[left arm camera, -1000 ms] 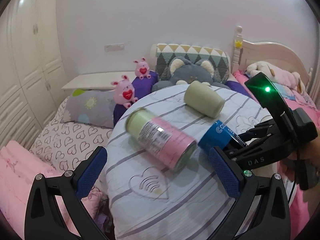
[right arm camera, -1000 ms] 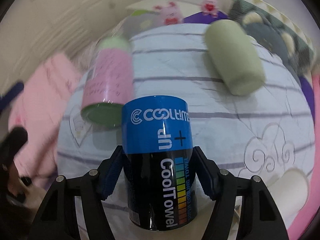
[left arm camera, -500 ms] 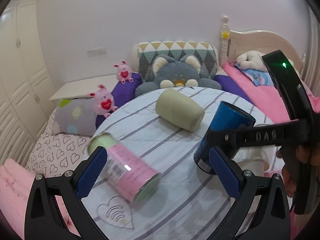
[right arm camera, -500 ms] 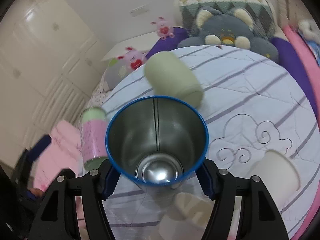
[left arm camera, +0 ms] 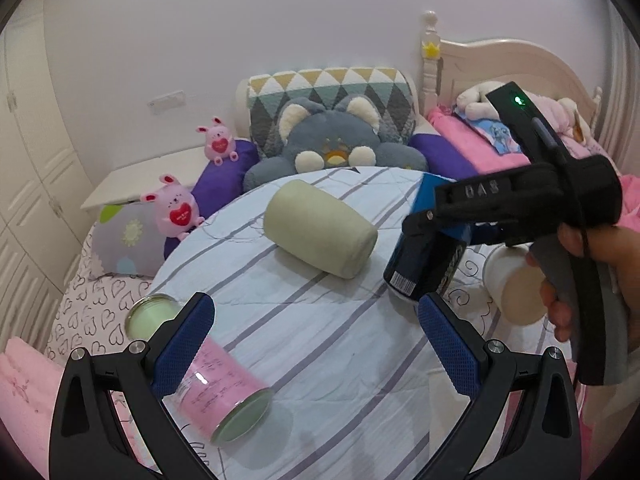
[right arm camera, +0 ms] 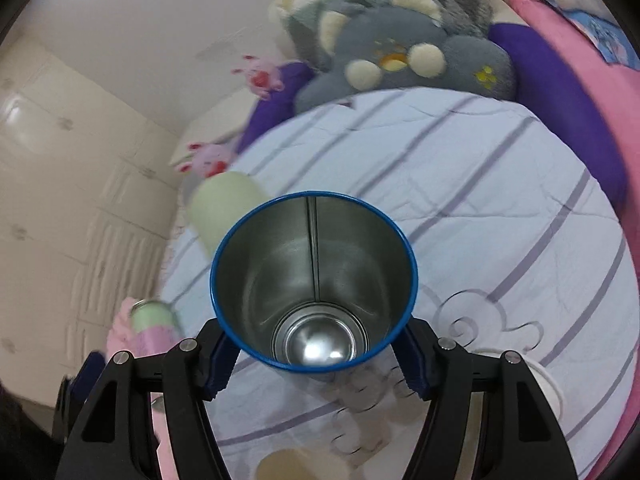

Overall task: Flip cup upright
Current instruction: 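Lift the blue can with the right gripper and rotate it, then lower the blue can onto the table and open the right gripper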

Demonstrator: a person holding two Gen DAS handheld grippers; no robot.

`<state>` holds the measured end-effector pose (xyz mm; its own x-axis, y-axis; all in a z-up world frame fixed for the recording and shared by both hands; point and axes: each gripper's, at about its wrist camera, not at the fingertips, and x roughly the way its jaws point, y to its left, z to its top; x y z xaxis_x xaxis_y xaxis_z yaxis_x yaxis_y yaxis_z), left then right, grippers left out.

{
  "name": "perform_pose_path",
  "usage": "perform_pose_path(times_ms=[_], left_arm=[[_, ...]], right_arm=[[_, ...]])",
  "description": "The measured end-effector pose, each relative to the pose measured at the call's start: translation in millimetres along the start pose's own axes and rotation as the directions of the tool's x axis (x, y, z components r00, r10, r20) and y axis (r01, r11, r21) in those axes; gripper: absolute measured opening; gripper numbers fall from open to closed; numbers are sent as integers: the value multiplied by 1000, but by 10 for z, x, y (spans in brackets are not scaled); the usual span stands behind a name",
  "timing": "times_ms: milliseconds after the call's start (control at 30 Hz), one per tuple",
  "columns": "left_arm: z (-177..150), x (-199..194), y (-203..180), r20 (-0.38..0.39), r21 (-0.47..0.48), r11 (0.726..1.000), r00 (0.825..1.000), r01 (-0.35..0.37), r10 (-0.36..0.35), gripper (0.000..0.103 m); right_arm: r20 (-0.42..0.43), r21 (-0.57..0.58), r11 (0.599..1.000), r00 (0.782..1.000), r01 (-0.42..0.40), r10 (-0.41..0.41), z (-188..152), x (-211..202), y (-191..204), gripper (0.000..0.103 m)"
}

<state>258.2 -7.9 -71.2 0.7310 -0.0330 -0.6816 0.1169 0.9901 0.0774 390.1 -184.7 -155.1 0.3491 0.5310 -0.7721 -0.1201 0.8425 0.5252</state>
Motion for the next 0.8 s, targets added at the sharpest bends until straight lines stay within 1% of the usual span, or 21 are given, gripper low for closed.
perform_pose_path(times_ms=[67, 100, 133, 300, 567, 800], left_arm=[[16, 20, -22, -6, 4, 1000, 1000, 5, -5, 103], [15, 25, -25, -8, 5, 1000, 1000, 6, -6, 103], [17, 31, -39, -11, 7, 1000, 1000, 6, -6, 103], [44, 44, -120, -16, 25, 1000, 1000, 7, -6, 103], [75, 29, -194, -28, 28, 999, 999, 22, -21, 103], [123, 8, -233, -35, 34, 999, 999, 16, -15, 103]], right_arm=[[9, 30, 1000, 1000, -6, 6, 47, 7, -10, 69], [10, 46, 999, 1000, -4, 4, 78, 2, -34, 76], [7, 60, 998, 1000, -8, 8, 83, -3, -52, 80], [-12, 81, 996, 999, -29, 31, 93, -28, -117, 81], [42, 74, 994, 996, -78, 75, -53, -165, -203, 81], [81, 48, 988, 986, -147, 143, -190, -245, -169, 81]])
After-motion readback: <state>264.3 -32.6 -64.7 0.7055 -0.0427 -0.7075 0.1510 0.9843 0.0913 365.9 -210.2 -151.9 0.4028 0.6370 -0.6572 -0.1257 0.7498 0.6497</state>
